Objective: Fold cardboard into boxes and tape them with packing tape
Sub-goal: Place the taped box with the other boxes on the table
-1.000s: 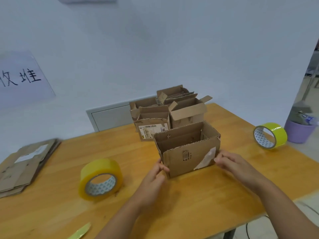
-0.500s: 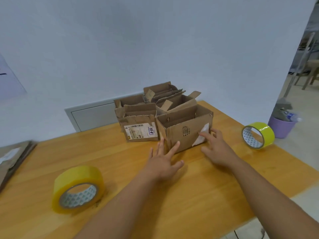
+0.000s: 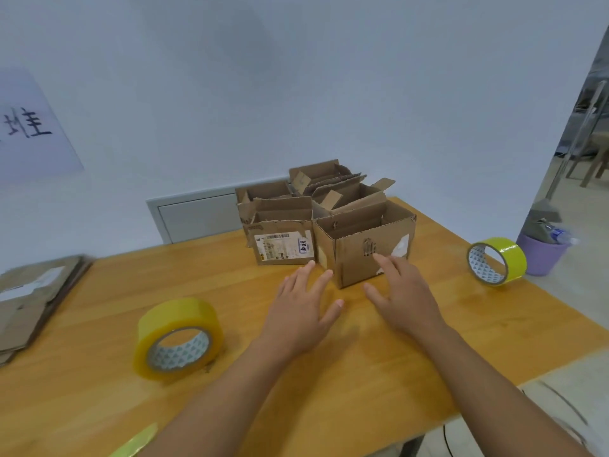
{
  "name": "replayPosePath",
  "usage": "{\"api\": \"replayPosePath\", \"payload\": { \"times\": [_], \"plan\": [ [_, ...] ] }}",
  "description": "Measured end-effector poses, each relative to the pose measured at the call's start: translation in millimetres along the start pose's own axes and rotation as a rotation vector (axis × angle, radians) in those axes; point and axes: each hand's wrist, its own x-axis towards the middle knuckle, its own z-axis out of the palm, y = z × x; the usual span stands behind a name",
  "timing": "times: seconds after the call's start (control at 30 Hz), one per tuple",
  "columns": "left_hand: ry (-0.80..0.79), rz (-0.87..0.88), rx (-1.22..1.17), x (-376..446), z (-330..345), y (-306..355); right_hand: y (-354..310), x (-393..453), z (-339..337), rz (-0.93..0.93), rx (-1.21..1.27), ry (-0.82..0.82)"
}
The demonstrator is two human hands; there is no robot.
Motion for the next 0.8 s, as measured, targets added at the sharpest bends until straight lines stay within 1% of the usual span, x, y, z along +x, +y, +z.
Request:
{"api": "replayPosePath", "payload": {
  "times": [0.1,0.2,0.27,0.43,0.57,0.8],
  "plan": [
    [0.1,0.001,0.087,-32.7,-28.0,-17.3,-45.3,-6.5,-7.4,-0.152,0.02,0.102],
    [0.284,0.025,0.164,-64.0,-55.5,-46.5,-97.3,-8.7,-9.4,-0.231,0.04,0.103],
    [0.358,0.003,0.201,-82.7,-71.6,-71.6,-132.3,-9.5,-7.3,-0.279,0.063,0.101],
    [0.414,-0.136,0.258,-130.9,-107.2,-137.3,-217.0,-7.9,5.0,-0.387,0.114,0.037],
    [0.438,-0.245,0.252,-167.3,-124.0,-193.7,-286.8,-6.9,25.2,-0.484,0.147,0.006],
    [0.4,-0.472,0.25,-227.7,-132.9,-299.8,-410.5,-11.2,84.2,-0.613,0.196,-0.079]
  ]
}}
